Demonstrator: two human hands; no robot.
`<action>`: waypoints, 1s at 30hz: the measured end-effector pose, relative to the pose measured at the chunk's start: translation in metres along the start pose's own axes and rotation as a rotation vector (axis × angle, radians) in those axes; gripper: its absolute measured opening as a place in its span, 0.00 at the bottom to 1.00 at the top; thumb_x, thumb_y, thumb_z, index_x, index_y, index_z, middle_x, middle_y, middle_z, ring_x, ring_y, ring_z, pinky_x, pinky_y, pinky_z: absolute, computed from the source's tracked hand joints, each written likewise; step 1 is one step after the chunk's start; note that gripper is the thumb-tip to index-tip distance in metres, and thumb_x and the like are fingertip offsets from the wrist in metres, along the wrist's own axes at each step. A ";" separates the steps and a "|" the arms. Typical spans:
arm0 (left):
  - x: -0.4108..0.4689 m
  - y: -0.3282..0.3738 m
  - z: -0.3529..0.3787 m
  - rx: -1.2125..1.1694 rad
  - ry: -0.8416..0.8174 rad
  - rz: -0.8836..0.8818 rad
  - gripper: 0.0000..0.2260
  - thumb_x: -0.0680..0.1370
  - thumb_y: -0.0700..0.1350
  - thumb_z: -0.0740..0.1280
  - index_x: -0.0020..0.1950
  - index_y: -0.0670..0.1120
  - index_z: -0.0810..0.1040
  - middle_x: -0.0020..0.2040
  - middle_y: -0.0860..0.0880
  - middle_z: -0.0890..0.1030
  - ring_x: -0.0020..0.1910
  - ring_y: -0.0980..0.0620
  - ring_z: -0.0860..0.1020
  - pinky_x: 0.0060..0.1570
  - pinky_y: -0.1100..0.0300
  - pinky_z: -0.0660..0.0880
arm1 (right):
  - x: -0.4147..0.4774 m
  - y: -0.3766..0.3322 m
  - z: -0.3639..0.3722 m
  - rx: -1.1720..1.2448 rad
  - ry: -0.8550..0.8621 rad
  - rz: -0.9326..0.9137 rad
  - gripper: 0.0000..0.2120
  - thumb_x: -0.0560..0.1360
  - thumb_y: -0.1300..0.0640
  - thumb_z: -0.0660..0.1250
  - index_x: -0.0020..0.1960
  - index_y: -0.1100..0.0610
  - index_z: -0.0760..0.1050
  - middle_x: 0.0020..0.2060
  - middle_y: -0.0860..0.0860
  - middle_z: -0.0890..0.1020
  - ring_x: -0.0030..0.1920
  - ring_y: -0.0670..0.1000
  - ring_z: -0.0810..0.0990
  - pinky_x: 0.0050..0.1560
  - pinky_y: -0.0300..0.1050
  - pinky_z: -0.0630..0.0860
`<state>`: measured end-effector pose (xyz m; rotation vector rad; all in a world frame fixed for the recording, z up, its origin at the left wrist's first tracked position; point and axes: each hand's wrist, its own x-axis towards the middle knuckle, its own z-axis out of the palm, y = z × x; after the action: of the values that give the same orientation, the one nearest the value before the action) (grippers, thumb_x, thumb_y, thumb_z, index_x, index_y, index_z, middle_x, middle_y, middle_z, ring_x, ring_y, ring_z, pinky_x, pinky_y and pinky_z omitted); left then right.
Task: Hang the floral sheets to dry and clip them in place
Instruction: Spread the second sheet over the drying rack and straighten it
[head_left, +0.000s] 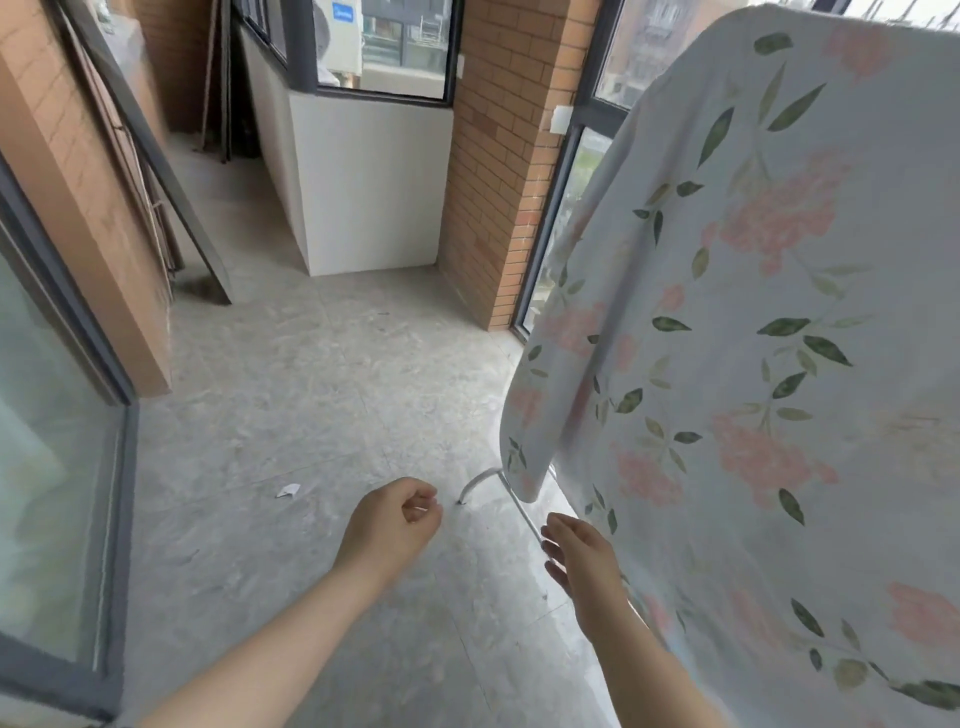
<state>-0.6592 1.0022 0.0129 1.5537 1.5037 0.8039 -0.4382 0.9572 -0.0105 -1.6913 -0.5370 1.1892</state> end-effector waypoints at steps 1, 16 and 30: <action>0.017 -0.008 -0.016 0.001 -0.021 0.012 0.04 0.75 0.45 0.69 0.49 0.50 0.81 0.44 0.56 0.81 0.42 0.63 0.79 0.36 0.77 0.69 | 0.004 -0.001 0.021 0.015 0.026 0.005 0.11 0.77 0.56 0.67 0.58 0.57 0.77 0.52 0.54 0.81 0.53 0.52 0.80 0.53 0.47 0.76; 0.284 -0.057 -0.123 0.086 -0.311 0.104 0.06 0.76 0.46 0.68 0.51 0.50 0.80 0.45 0.57 0.81 0.44 0.62 0.79 0.40 0.73 0.71 | 0.133 -0.056 0.213 0.004 0.323 0.043 0.07 0.77 0.57 0.66 0.54 0.56 0.77 0.49 0.52 0.81 0.51 0.53 0.80 0.49 0.46 0.76; 0.588 -0.016 -0.074 0.120 -0.554 0.160 0.07 0.76 0.45 0.67 0.53 0.50 0.80 0.47 0.57 0.81 0.46 0.62 0.79 0.44 0.69 0.73 | 0.348 -0.164 0.276 0.005 0.567 0.077 0.05 0.77 0.57 0.66 0.52 0.53 0.77 0.50 0.48 0.80 0.53 0.52 0.79 0.59 0.54 0.76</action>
<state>-0.6808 1.5941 -0.0196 1.8154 1.0448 0.3236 -0.5084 1.4243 -0.0436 -1.9507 -0.1186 0.7062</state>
